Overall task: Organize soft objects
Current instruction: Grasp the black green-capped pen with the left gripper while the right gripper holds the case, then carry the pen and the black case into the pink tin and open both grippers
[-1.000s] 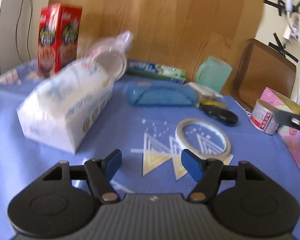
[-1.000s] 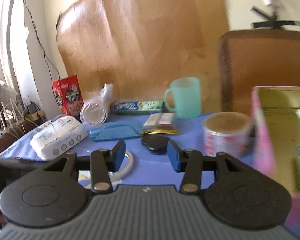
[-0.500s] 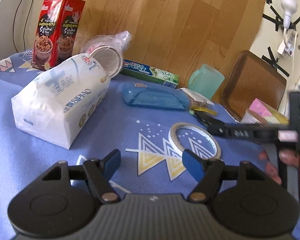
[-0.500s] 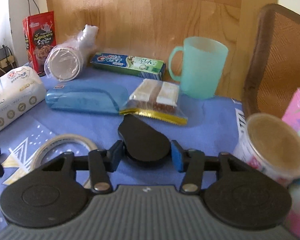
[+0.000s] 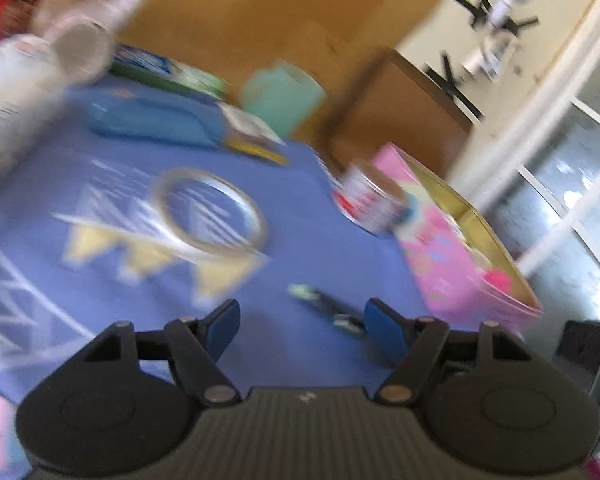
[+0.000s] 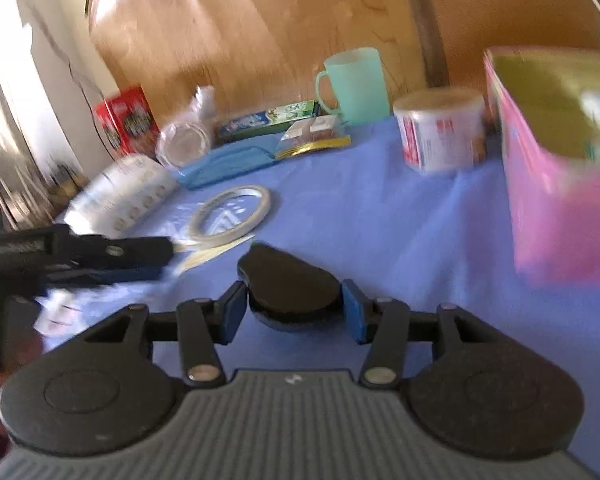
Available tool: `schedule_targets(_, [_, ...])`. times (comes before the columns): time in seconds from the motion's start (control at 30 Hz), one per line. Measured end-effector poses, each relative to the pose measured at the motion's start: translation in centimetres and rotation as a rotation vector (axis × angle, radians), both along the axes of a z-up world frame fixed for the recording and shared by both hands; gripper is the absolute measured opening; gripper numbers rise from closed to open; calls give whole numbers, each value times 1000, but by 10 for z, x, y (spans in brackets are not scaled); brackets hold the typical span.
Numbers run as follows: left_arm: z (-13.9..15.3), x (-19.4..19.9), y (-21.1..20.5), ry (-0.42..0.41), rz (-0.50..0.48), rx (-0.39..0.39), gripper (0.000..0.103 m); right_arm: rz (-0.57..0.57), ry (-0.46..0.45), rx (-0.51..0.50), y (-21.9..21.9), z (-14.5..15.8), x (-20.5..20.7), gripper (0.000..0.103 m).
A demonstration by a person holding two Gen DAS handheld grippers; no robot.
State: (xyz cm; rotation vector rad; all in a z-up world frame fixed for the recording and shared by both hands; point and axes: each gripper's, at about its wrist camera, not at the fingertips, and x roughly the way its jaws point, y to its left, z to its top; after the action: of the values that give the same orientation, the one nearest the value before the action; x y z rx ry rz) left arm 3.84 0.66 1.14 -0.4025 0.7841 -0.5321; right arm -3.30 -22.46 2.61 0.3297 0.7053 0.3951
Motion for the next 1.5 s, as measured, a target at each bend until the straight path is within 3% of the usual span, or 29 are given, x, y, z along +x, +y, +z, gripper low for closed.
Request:
schedule_targets(0.13, [-8,5,-29,55,-30,7,61,17,-33,7,4,-2,-10,53])
schedule_targets(0.27, [-11,-7,-43,-43,-6,73,54,57,-83,-75,14,-1,-14,53])
schedule_targets(0.37, [-18,-20,-53,-168,4,161,46,102,-116,-133,23,-2,-16,53])
schedule_targets(0.47, [-16,-24,-59,-184,7,199,47,117,-129,-155,25,-3,-17,55])
schedule_targets(0.8, [-16,-24,-55,-178,-5,179,50,118,-126,-147,24,-4,-18,55])
schedule_targets(0.97, [-16,-25,-54,-178,-26,165,58,123,-120,-136,22,-5,-17,55])
schedule_targets(1.07, [-17,-24,-49,-166,-37,122,64,112,-96,-73,15,-6,-13,52])
schedule_targets(1.17, [-18,-18,-37,-125,-47,35,67,92,-42,73,-2,-9,-7,52])
schedule_targets(1.27, [-20,-7,-21,-12,-60,-115,78,54,44,264,-23,-17,2,52])
schedule_targets(1.33, [-23,2,-18,64,-80,-207,79,48,68,336,-29,-21,5,52])
schedule_targets(1.4, [-24,9,-22,82,-76,-216,72,61,67,329,-25,-20,5,52])
schedule_targets(1.47, [-28,17,-29,98,-90,-198,38,86,50,280,-16,-16,2,52])
schedule_targets(1.5, [-32,20,-32,99,-95,-187,29,100,32,243,-11,-13,-1,52])
